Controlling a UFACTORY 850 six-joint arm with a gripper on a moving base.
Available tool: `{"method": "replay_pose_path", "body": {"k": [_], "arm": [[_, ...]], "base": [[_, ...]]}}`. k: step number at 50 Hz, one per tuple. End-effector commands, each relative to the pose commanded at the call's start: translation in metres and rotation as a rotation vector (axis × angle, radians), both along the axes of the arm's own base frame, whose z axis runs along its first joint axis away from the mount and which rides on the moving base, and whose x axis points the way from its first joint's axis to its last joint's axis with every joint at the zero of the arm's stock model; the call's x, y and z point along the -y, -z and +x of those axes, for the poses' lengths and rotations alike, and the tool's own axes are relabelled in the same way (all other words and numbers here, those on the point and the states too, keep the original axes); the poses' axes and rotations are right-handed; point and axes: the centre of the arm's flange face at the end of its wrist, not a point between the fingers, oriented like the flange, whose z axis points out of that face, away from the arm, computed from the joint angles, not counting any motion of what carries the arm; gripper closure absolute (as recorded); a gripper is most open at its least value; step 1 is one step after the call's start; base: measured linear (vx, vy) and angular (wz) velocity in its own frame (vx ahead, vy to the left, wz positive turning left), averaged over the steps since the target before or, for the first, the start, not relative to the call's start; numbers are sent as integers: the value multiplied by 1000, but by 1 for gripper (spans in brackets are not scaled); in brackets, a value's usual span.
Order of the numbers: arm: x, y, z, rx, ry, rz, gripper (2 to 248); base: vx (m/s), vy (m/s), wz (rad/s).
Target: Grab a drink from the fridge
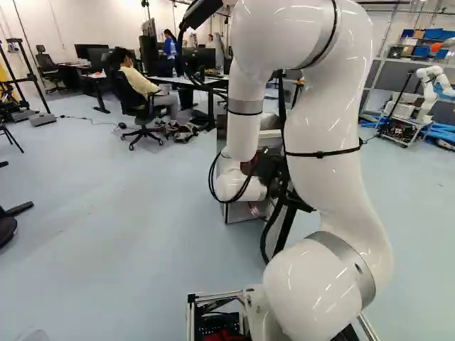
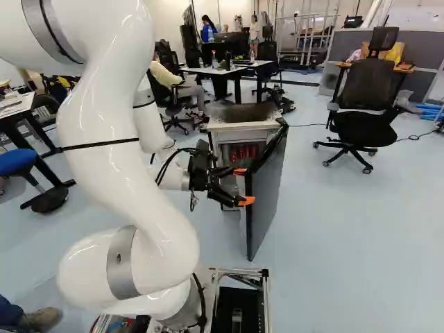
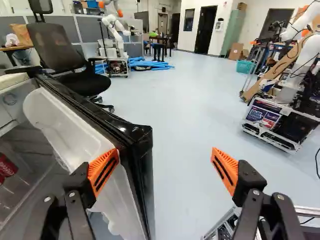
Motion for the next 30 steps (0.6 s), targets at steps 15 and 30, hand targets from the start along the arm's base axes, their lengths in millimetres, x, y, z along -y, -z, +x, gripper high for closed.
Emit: {"method": "replay_pose_path", "body": {"k": [15,30], "arm": [[15,-1,5,10,53,-3,3],[31,-3,16,31,110,-14,3]], "base": [[0,0,0],[0,0,0]]}}
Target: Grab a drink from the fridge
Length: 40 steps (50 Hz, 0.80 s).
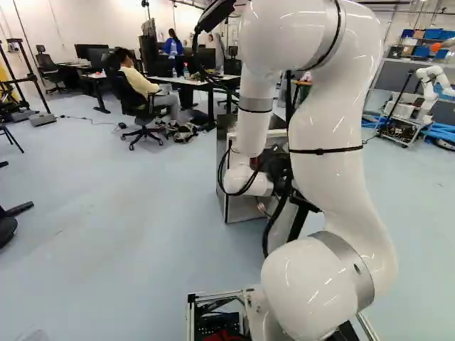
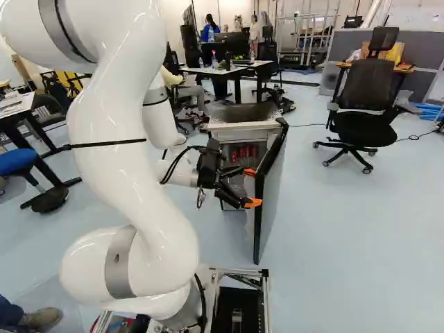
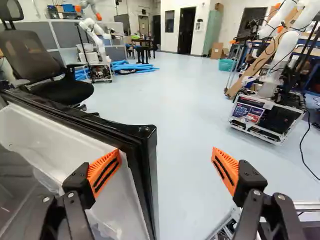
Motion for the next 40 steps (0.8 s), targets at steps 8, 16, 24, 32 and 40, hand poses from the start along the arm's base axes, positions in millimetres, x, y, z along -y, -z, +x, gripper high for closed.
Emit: {"method": "replay_pose_path", "body": {"k": [8,16,24,32,40], "arm": [[9,-1,6,11,30,2,3],[18,-1,12,23,60,4,3],[27,-2,18,35,90,5,3],[37,-2,24,47,119,6,3],[47,-3,30,59,148,7,3]], "base": [[0,0,0],[0,0,0],[0,0,0],[0,0,0],[0,0,0]]}}
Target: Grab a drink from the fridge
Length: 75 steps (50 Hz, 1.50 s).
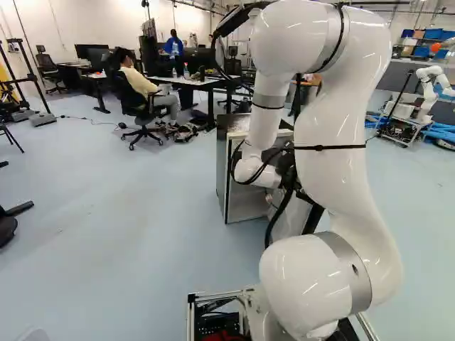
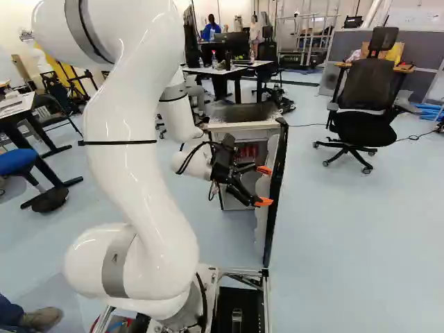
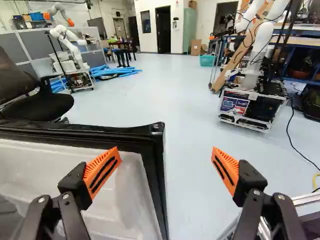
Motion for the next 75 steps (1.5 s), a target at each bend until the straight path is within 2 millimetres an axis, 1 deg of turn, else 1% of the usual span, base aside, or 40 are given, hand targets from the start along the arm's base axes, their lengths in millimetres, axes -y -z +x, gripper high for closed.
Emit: {"method": "replay_pose_path", "body": {"k": [40,75], "arm": [[53,-3,28,63,140,-2,3],[107,-5,50,123,257,-12,3]], "base": [[0,0,0],[0,0,0]]}}
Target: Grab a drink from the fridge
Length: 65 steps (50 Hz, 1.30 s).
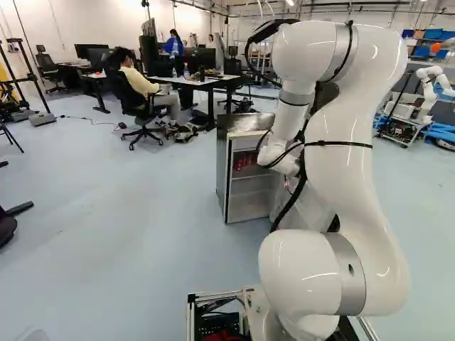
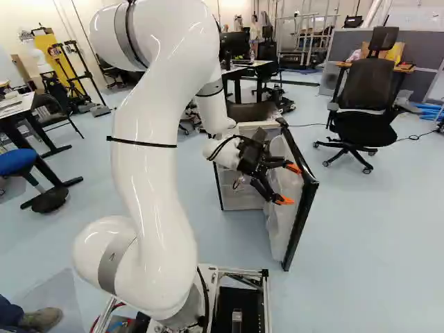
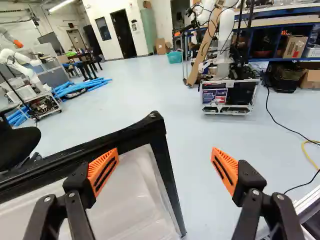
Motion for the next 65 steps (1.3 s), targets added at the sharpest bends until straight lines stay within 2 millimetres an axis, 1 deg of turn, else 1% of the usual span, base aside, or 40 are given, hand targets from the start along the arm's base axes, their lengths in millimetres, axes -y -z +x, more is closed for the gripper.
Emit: {"method": "replay_pose_path", "body": {"k": [59,65], "arm": [[107,-4,32,115,192,-38,3],[109,-4,33,117,195,-39,3]], "base": [[0,0,0],[0,0,0]]}}
